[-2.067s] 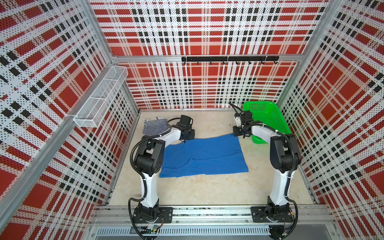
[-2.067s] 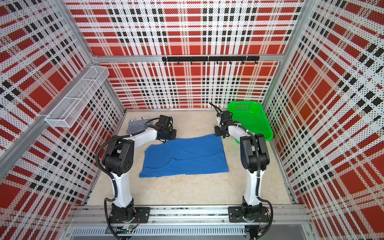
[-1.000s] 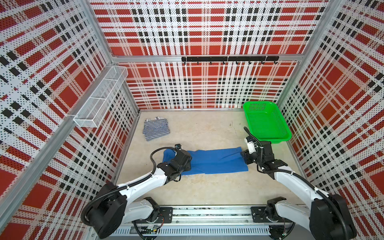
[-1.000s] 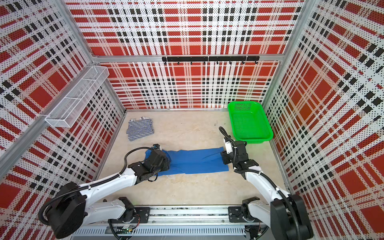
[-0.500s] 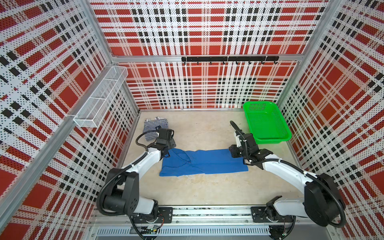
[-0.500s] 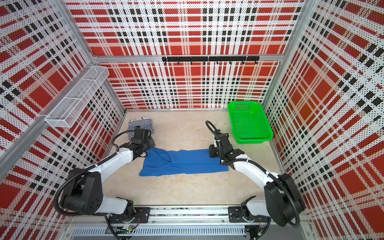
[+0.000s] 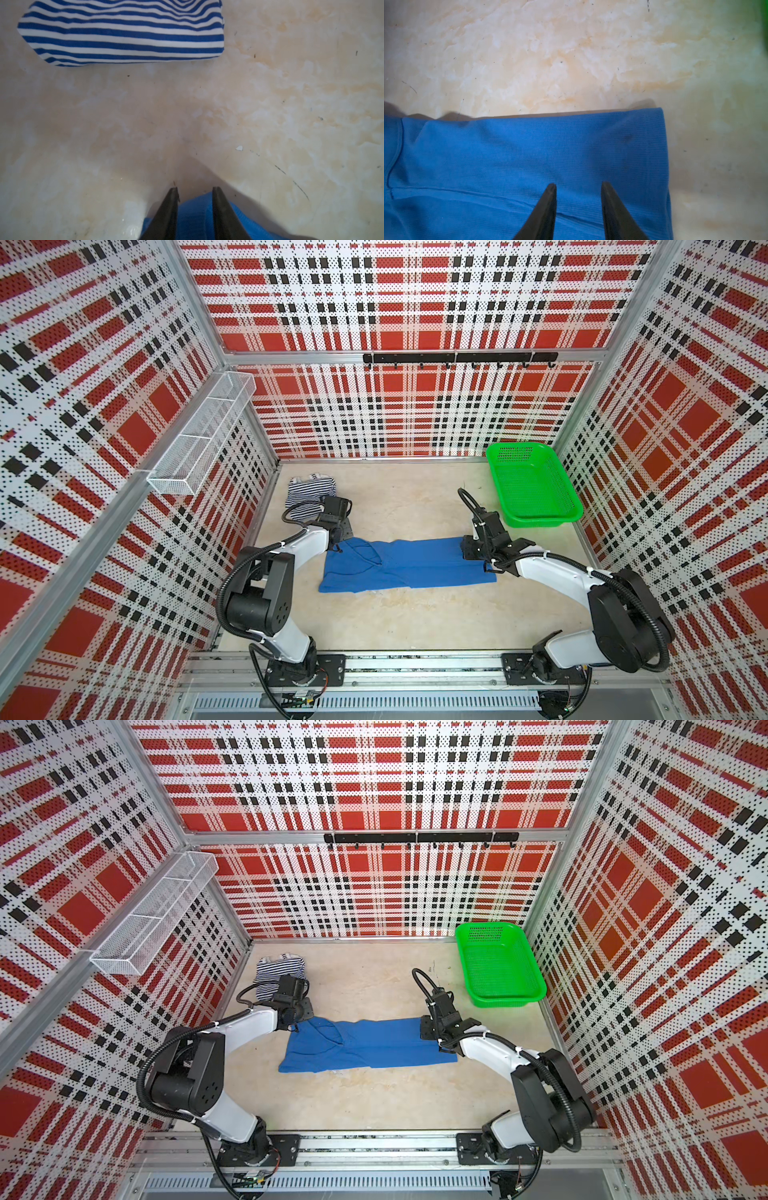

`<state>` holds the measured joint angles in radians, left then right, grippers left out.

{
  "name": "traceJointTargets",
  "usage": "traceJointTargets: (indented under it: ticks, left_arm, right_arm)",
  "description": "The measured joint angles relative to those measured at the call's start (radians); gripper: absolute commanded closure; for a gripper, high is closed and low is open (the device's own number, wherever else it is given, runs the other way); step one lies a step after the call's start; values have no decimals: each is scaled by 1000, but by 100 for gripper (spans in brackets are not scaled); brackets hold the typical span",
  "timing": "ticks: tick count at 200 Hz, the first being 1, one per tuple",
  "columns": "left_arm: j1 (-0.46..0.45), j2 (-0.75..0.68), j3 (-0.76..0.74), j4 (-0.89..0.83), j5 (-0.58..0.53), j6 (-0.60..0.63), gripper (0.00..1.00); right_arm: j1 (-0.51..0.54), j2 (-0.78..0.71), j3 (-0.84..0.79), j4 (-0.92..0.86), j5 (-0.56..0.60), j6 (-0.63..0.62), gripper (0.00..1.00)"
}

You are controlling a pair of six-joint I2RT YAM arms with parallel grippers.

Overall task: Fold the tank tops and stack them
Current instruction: 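Press and smooth the folded tank top's ends with both grippers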

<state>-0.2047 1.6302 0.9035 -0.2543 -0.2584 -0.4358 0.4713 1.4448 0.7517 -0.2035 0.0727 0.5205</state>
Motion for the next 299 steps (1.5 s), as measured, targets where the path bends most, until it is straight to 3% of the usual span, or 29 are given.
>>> traceJointTargets:
  ticks: [27, 64, 122, 141, 163, 177, 198, 214, 246, 280, 299]
  left_arm:
    - [0, 0, -11, 0, -3, -2, 100]
    - [0, -45, -81, -5, -13, -8, 100]
    - [22, -310, -341, 46, -61, -101, 100]
    - [60, -325, -404, 73, -37, -140, 93]
    - [97, -366, -454, 89, -7, -172, 75]
    - [105, -425, -459, 90, -2, -187, 64]
    - [105, -494, -414, 82, 1, -185, 56]
    - [94, -467, -323, 64, 0, -162, 52]
    - [42, -308, -161, 24, 2, -99, 51]
    - [13, -138, -87, -37, 20, -36, 51]
    - [11, -61, -60, -68, 22, -13, 58]
  right_arm:
    - [-4, 35, 0, 31, -2, 7, 60]
    - [-5, 79, -20, 72, 1, 55, 63]
    - [-10, 81, -132, 173, 37, 171, 66]
    - [-14, 80, -149, 214, 41, 201, 66]
    - [-18, 69, -161, 228, 40, 215, 66]
    - [-23, 52, -165, 214, 40, 216, 65]
    - [-29, 21, -164, 182, 32, 212, 63]
    - [-29, 3, -162, 160, 20, 207, 59]
    - [-29, -25, -158, 122, 5, 196, 41]
    - [-29, -31, -151, 97, 3, 186, 38]
    - [-29, -26, -142, 93, 3, 185, 38]
